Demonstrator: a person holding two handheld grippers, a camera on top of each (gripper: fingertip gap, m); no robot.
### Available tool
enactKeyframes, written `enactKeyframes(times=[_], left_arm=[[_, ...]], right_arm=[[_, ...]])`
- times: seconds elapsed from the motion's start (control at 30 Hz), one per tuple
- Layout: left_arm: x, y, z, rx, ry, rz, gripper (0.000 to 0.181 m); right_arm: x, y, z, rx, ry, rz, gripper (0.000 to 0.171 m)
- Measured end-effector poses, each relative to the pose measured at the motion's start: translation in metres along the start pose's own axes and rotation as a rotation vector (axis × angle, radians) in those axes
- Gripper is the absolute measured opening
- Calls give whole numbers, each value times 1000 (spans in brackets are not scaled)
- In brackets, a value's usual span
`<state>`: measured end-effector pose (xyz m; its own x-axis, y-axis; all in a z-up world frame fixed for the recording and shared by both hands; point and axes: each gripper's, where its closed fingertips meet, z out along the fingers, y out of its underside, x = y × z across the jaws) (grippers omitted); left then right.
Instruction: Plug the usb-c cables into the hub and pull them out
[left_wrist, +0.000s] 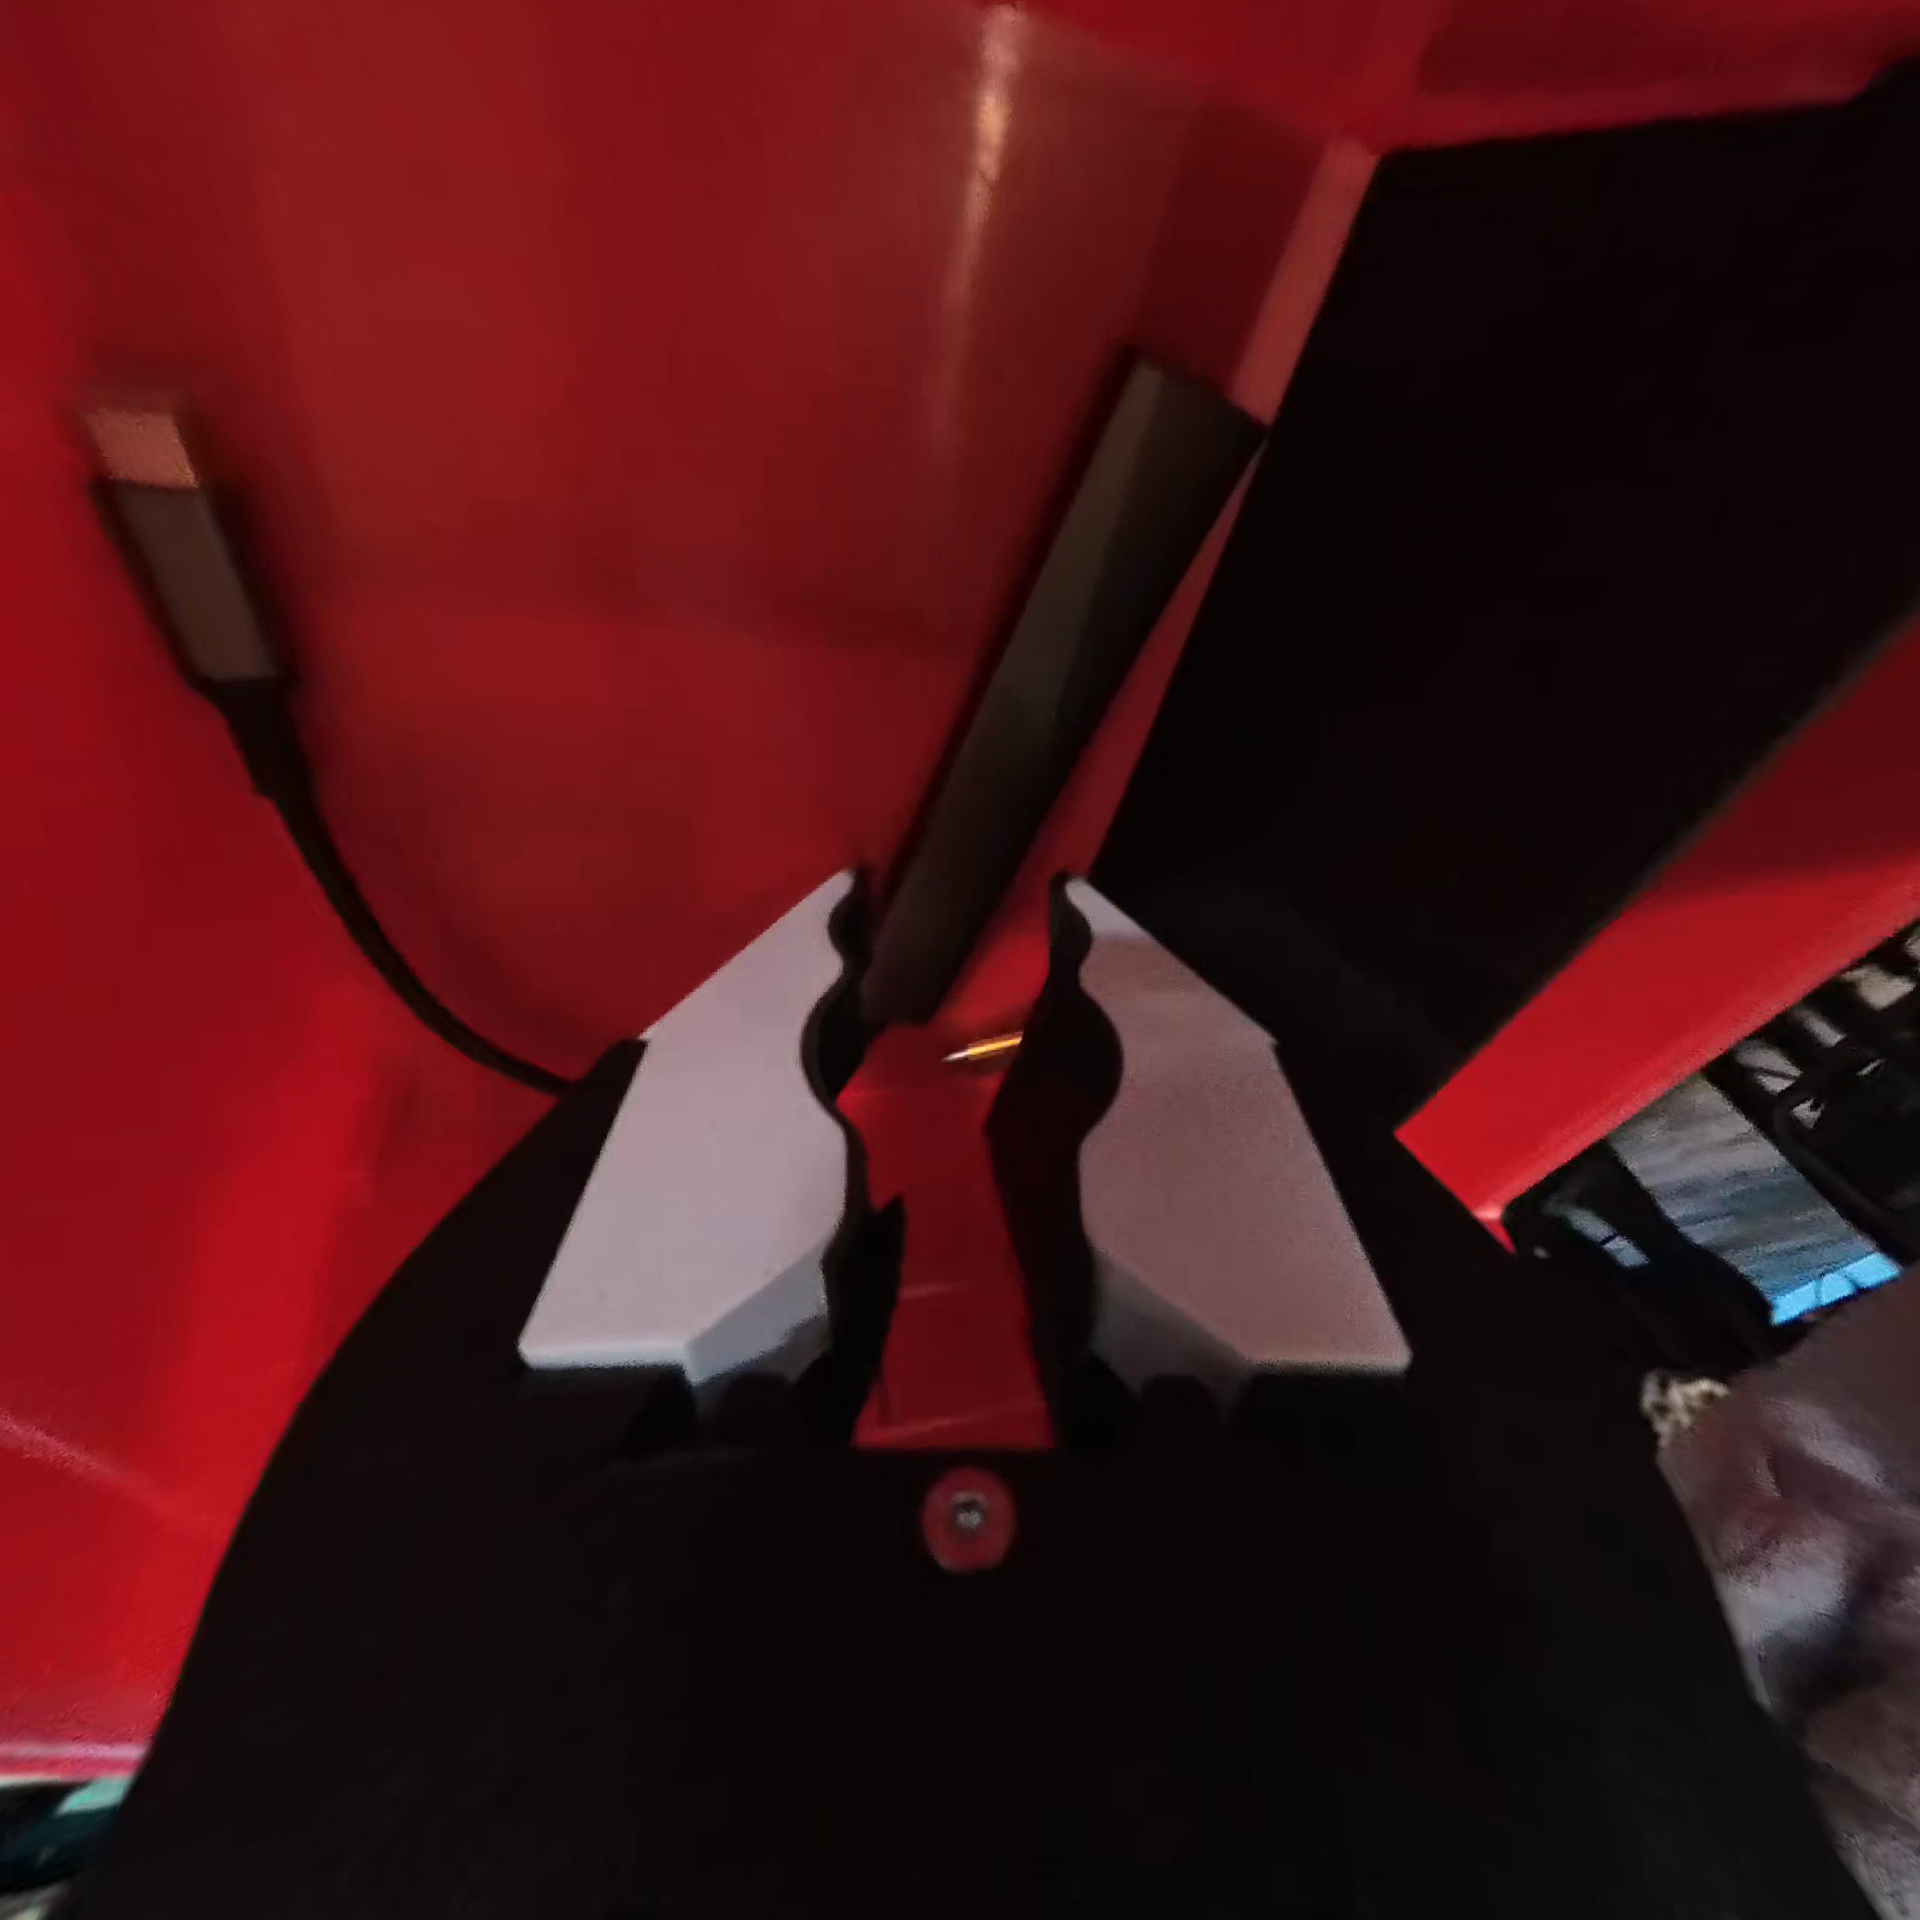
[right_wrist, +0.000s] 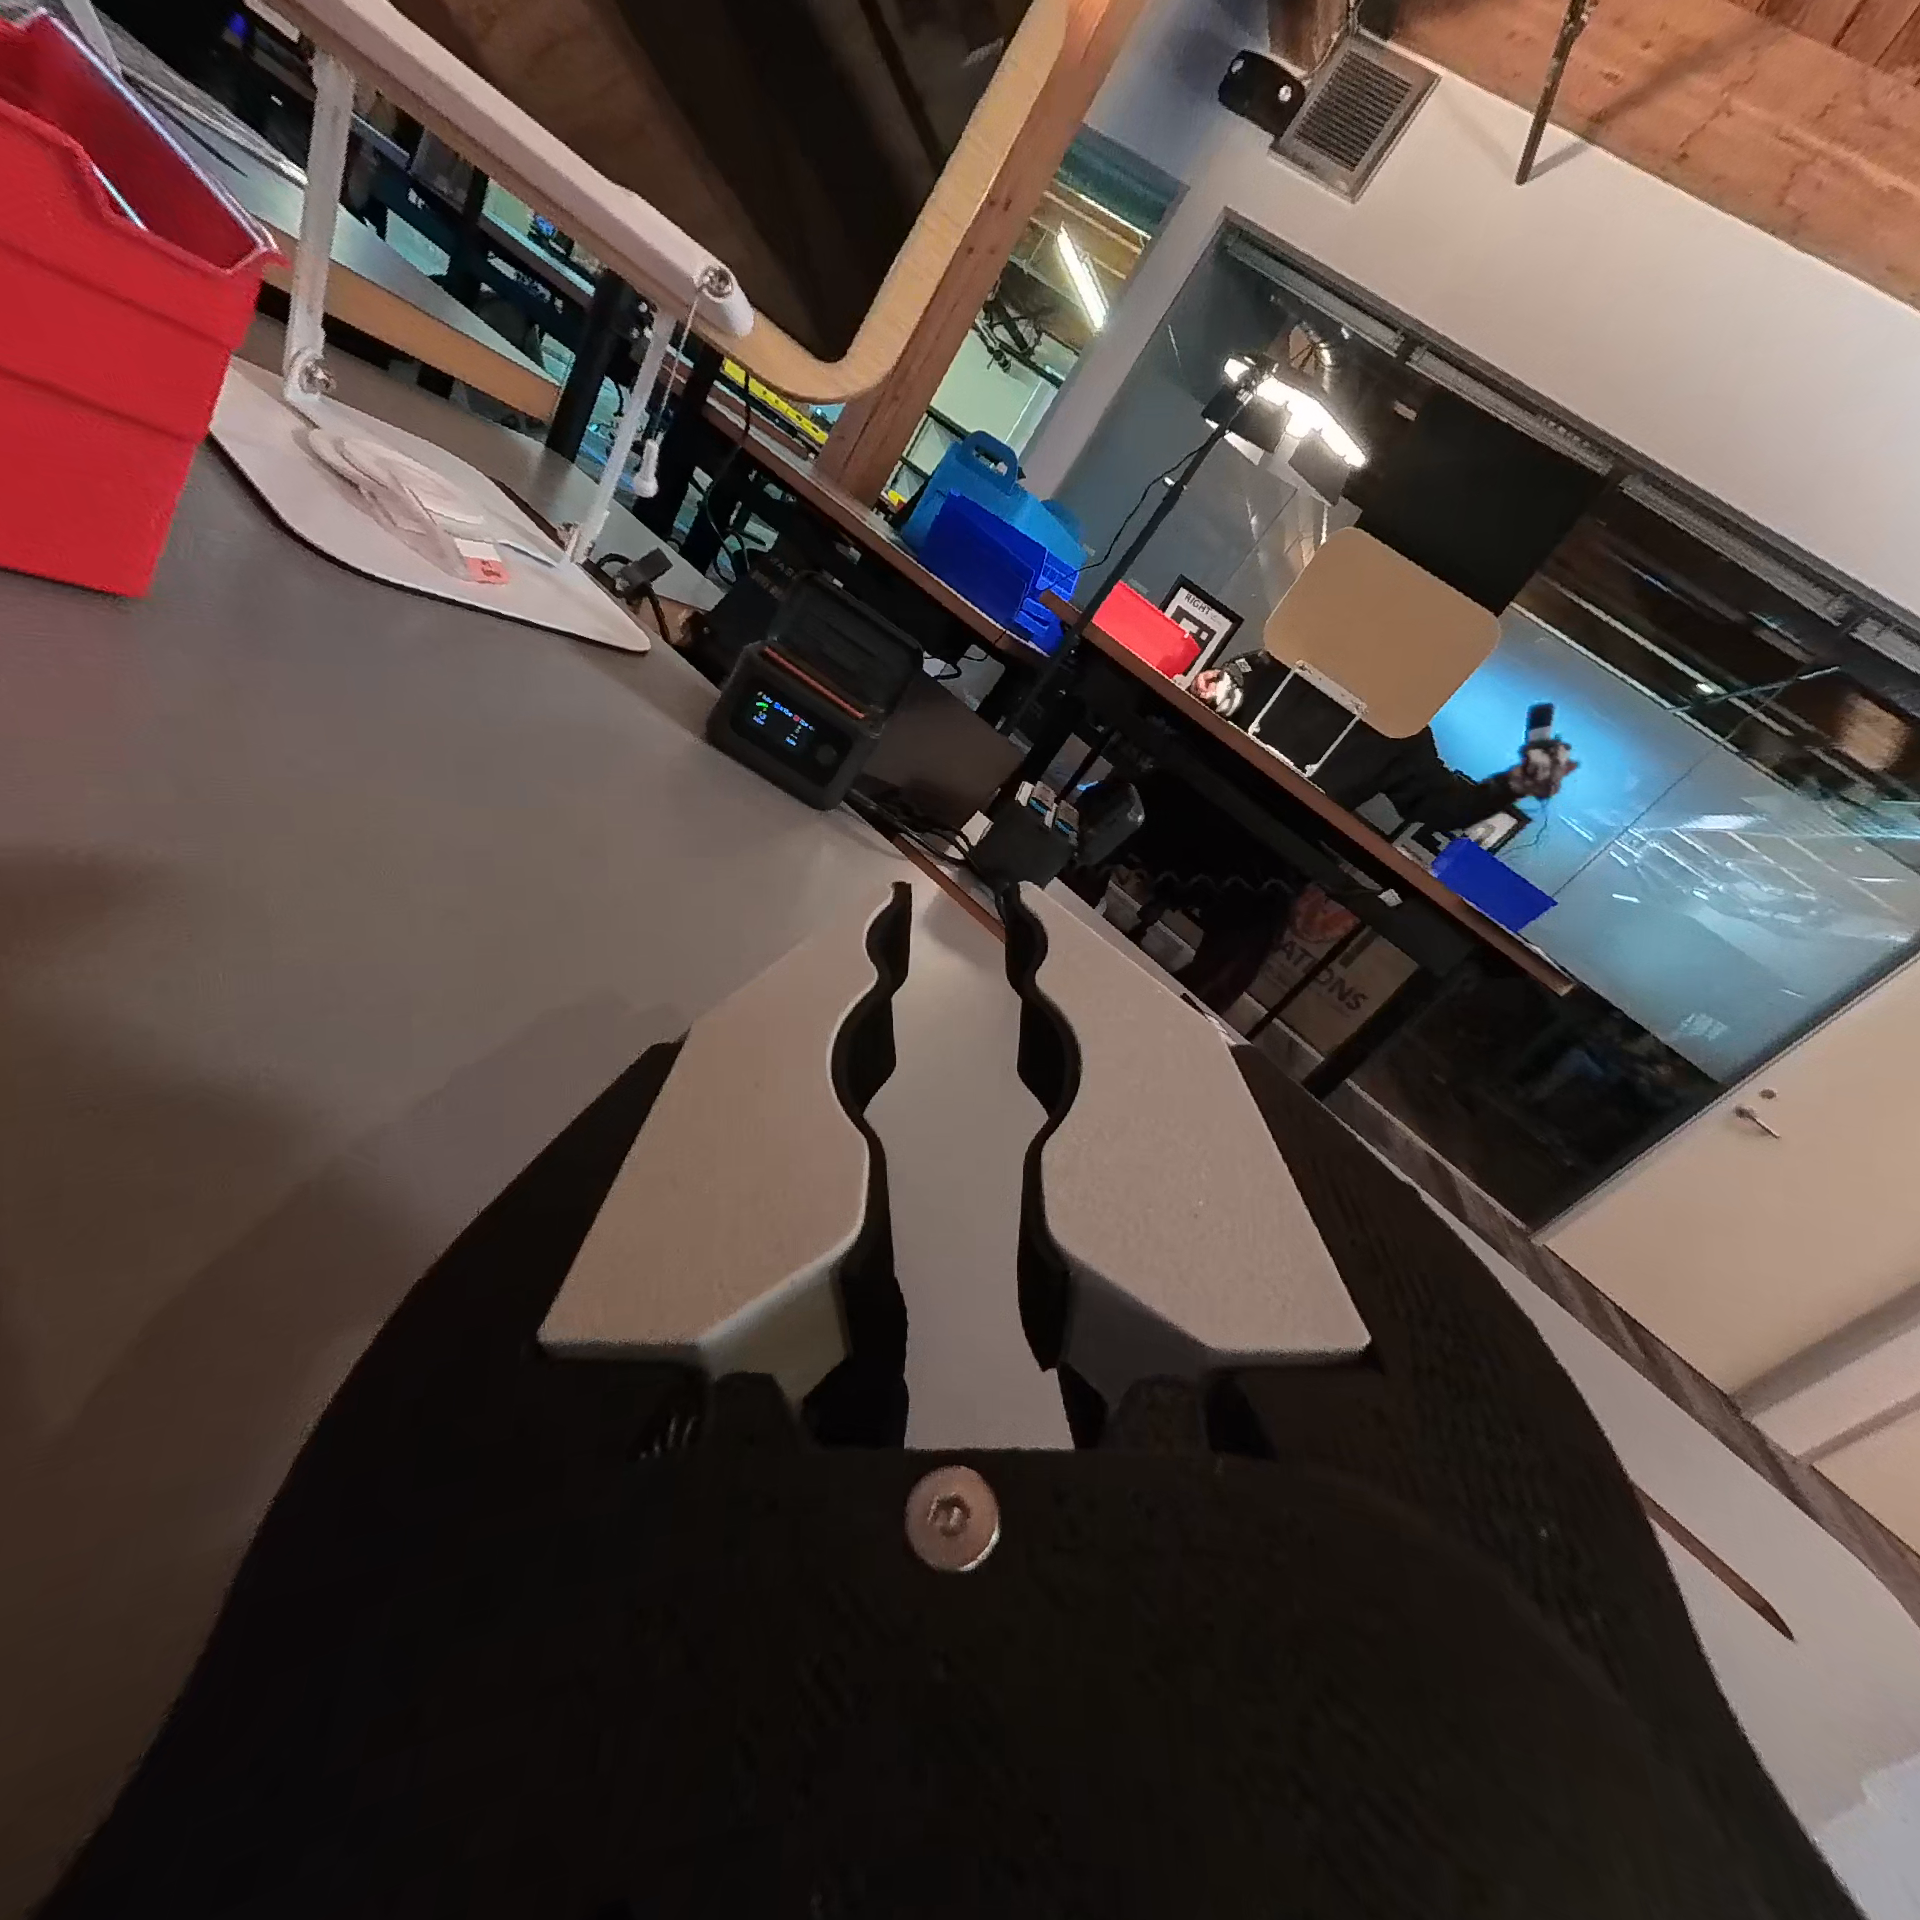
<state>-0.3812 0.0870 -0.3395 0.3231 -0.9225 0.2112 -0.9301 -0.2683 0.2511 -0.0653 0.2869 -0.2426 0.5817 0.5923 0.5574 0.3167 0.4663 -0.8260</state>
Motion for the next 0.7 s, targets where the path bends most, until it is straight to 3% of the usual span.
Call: enactKeyframes(times=[0.03, 0.2, 0.37, 0.57, 0.7], left_arm=[[-1, 0, 0, -4, -11, 12, 32], [-10, 0, 1, -13, -119, 82, 33], [-38, -2, -9, 56, -326, 23, 35], [-25, -6, -1, 91, -253, 99, 37], [-30, -6, -2, 81, -268, 114, 27]], right_arm=[[0, 0, 0, 0, -2, 0, 17], [-2, 0, 1, -1, -9, -6, 17], [-4, -1, 1, -3, -16, -11, 17], [-8, -1, 2, -8, -31, -31, 16], [-10, 0, 2, -13, -37, -40, 16]])
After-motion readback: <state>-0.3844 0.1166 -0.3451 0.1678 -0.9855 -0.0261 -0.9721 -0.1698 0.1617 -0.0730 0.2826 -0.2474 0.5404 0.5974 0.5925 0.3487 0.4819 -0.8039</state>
